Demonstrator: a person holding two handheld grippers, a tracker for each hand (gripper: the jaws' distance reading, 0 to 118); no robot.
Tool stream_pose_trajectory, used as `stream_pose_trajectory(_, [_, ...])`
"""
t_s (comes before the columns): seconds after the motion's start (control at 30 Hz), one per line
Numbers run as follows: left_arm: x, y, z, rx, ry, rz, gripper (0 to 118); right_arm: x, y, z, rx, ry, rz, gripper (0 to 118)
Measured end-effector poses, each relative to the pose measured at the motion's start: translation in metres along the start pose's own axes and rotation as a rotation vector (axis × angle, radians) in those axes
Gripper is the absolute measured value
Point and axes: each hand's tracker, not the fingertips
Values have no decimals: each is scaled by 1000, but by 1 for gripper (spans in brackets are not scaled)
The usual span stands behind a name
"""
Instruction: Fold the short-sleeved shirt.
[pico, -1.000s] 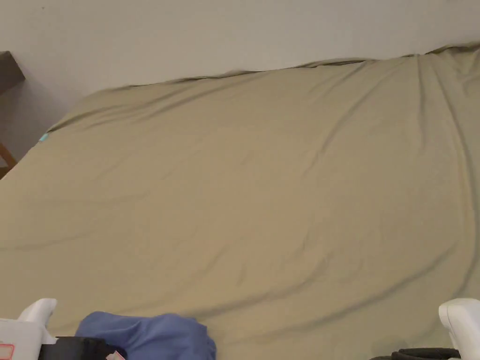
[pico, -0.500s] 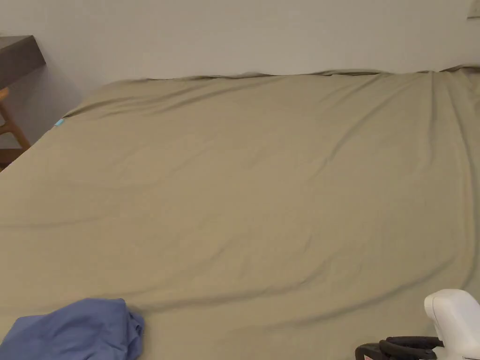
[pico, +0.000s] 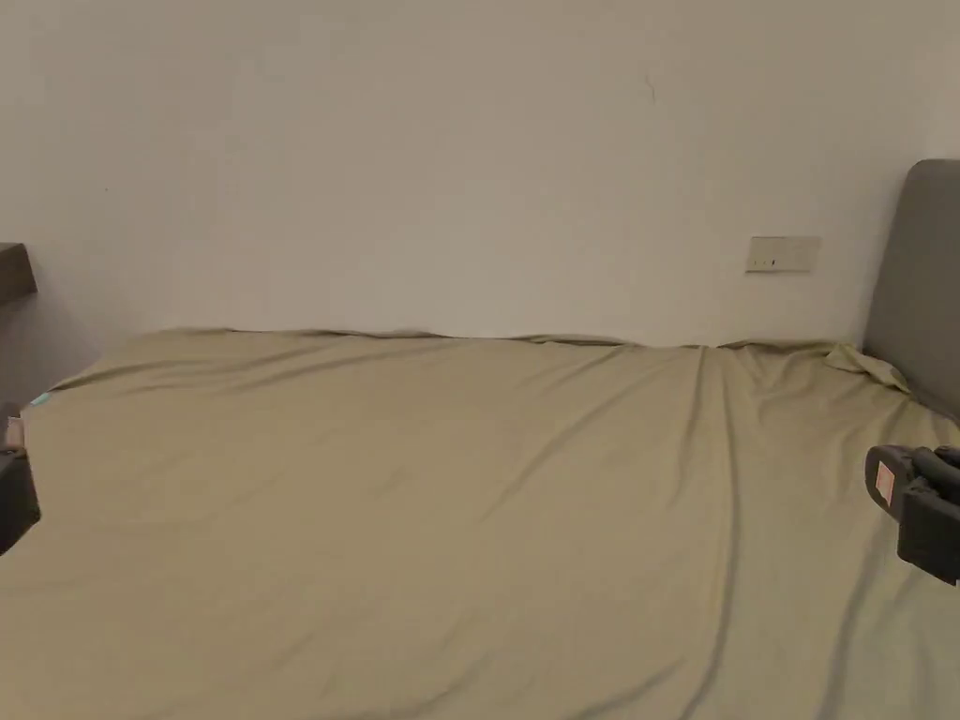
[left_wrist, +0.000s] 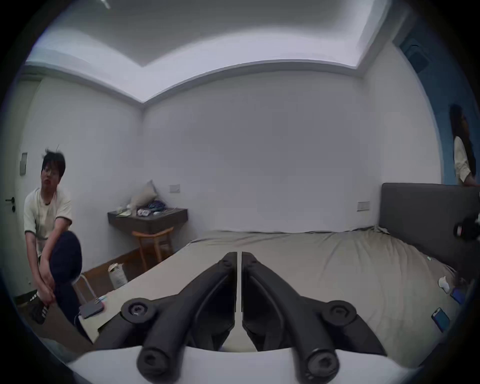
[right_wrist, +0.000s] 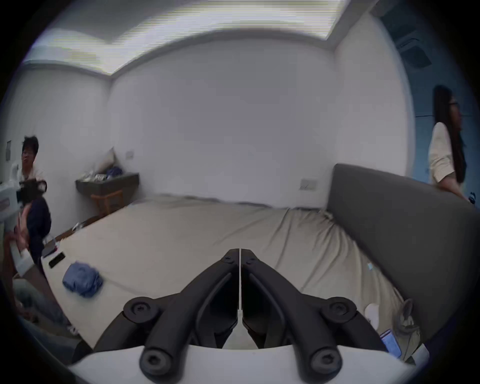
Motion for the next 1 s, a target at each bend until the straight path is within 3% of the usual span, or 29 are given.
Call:
stream_pose_trajectory(0.07, [20, 6, 2, 9, -88, 25, 3, 13, 10, 10, 46, -24, -18, 4])
stream_pose_trajectory(0.4, [63, 21, 9, 42, -155, 7, 3, 36, 30, 26, 122, -59, -29, 4])
stream_pose_trajectory(0.43, [63, 22, 9, 40, -170, 8, 9, 36, 30, 27, 128, -60, -28, 4])
stream_pose_trajectory(0.47, [61, 23, 9, 37, -189, 12, 30, 36, 30, 27, 133, -62, -28, 4])
stream_pose_trajectory(0.5, [60, 24, 8, 35, -205, 23, 76, 36, 30, 25, 139, -64, -29, 11])
stream_pose_trajectory(0.53, [64, 27, 8, 15, -221, 26, 96, 35, 30, 24, 143, -68, -26, 32])
stream_pose_trajectory(0.6, [65, 26, 5, -6, -238, 26, 98, 35, 30, 21, 146, -69, -20, 100])
stream_pose_trajectory(0.63, [66, 26, 5, -4, -235, 21, 98, 35, 30, 18, 131, -53, -21, 111])
stream_pose_trajectory(0.73, [73, 23, 0, -14, -215, 2, 100, 33, 27, 15, 117, -17, -22, 115])
stream_pose_trajectory(0.83, [78, 22, -3, -31, -219, 24, 115, 28, 23, 11, 128, -53, 18, 115])
stream_pose_trajectory(1.0, [80, 20, -8, -29, -207, 43, 116, 29, 20, 9, 154, -95, 33, 115])
